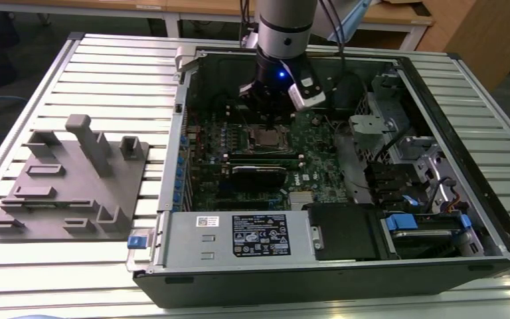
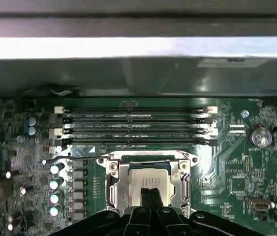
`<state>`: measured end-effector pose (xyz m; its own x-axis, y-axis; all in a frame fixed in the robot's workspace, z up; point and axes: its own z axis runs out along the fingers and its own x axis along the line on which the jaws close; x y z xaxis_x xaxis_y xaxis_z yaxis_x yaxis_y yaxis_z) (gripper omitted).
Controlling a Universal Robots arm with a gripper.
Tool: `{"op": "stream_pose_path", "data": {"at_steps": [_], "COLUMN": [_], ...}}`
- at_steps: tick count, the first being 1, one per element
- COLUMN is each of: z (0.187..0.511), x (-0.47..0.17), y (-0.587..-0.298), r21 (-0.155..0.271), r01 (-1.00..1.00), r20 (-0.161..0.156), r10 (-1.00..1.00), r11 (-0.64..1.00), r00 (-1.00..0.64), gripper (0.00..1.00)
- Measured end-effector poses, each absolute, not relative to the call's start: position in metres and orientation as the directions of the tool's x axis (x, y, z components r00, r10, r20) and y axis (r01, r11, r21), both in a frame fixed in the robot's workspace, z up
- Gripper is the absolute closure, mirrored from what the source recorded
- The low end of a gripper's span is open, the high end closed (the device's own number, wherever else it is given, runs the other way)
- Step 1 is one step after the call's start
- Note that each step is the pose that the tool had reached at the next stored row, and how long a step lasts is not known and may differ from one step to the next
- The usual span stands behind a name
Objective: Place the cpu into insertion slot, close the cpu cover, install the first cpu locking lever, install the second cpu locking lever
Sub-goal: 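Close the cpu cover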
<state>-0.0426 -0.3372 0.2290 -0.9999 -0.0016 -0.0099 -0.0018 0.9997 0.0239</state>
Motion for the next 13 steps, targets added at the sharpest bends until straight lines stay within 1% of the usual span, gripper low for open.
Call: {"op": "stream_pose_path", "data": {"at_steps": [4, 9, 13], "z": [0.2283, 0.2274, 0.2256], "x": [-0.0426, -0.0427, -0.0429], "y": [-0.3372, -0.3372, -0.3372], "r21": [0.024, 0.006, 0.004], "r01": [-0.057, -0.057, -0.045], "r20": [-0.010, -0.010, -0.010], "r10": [-0.057, -0.057, -0.045], "r11": [0.998, 0.998, 0.999], "r00": [-0.998, -0.998, -0.999], "gripper": [0.90, 0.90, 0.90]}}
